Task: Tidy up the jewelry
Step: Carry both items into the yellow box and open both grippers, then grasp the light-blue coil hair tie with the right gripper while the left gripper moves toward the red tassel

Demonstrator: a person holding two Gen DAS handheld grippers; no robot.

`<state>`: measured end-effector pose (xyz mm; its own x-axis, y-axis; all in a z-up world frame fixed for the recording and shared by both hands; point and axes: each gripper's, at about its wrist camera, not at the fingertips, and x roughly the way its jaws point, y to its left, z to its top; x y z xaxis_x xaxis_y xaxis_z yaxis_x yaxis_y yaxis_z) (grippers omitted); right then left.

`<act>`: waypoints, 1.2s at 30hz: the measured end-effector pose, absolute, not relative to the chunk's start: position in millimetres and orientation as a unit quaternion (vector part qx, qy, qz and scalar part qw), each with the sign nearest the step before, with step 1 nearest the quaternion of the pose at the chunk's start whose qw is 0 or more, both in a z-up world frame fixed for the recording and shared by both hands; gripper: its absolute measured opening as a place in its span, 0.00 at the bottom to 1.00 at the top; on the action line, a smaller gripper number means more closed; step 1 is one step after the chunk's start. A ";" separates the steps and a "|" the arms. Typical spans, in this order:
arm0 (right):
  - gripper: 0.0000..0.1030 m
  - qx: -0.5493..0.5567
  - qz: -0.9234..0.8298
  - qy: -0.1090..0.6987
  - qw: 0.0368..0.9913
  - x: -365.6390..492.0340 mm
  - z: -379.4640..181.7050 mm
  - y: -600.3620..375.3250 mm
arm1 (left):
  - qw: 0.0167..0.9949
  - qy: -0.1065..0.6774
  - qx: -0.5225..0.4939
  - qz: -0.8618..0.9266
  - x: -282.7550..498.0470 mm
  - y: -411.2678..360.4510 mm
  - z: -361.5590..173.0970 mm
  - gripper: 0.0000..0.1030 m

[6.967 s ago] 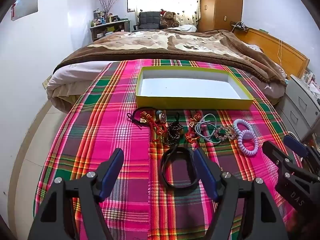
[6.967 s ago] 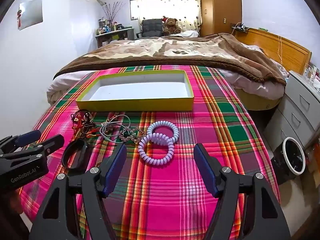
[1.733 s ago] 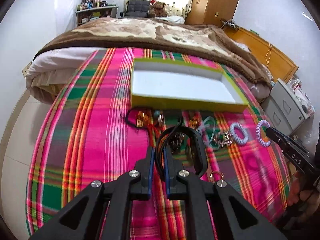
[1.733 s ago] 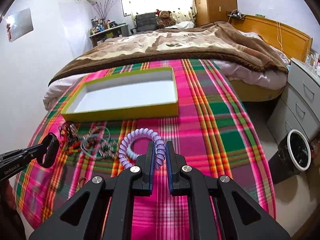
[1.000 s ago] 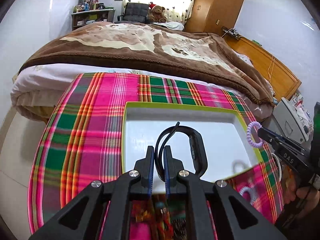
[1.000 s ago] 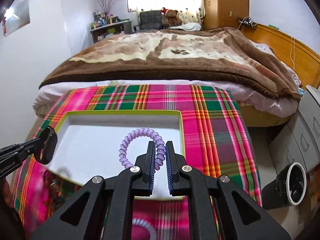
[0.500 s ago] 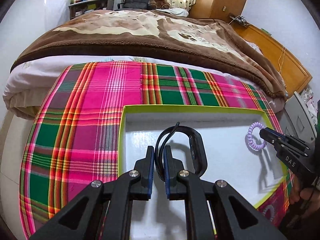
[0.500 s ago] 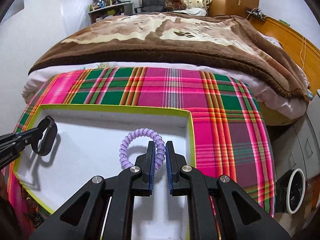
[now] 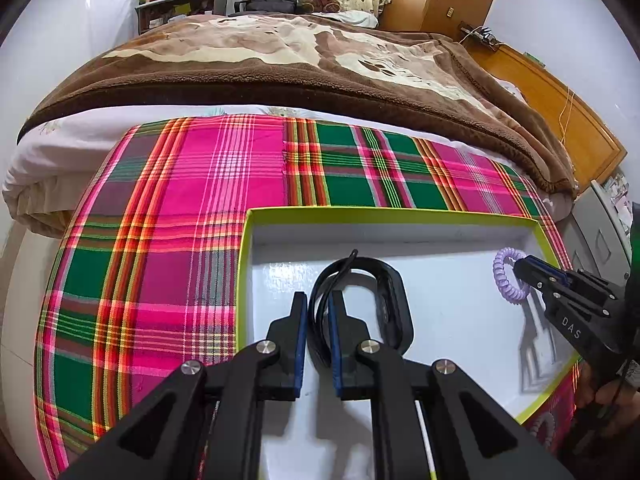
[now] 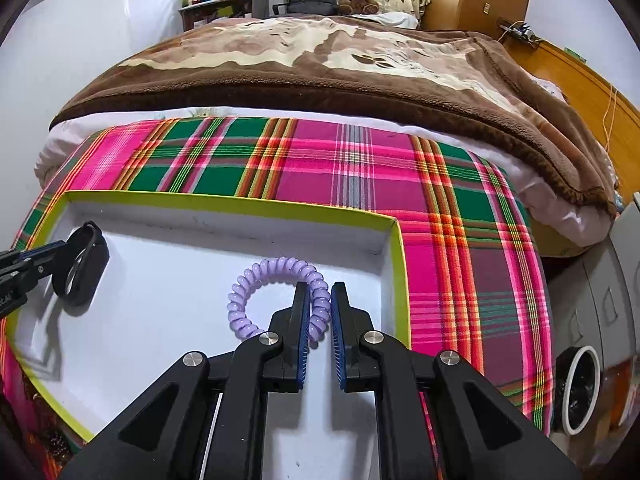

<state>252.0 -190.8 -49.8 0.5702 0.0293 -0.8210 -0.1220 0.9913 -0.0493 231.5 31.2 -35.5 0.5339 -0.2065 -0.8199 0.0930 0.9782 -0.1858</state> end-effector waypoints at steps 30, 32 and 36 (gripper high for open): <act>0.43 -0.024 0.078 0.426 0.901 127.6 -19.1 -218.5 | 0.907 0.389 -0.092 -0.128 117.7 55.8 17.6 0.56; 0.43 -0.024 0.080 0.436 0.896 118.1 -25.4 -219.8 | 0.907 0.391 -0.099 -0.124 110.5 59.1 17.2 0.57; 0.43 -0.024 0.087 0.446 0.890 105.2 -34.3 -222.1 | 0.904 0.398 -0.112 -0.110 97.4 72.4 12.7 0.57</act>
<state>105.2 -222.1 -34.3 0.5866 0.1326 -0.7990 -0.1758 0.9838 0.0342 97.4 72.4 12.7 0.6591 -0.2879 -0.6947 0.1100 0.9508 -0.2897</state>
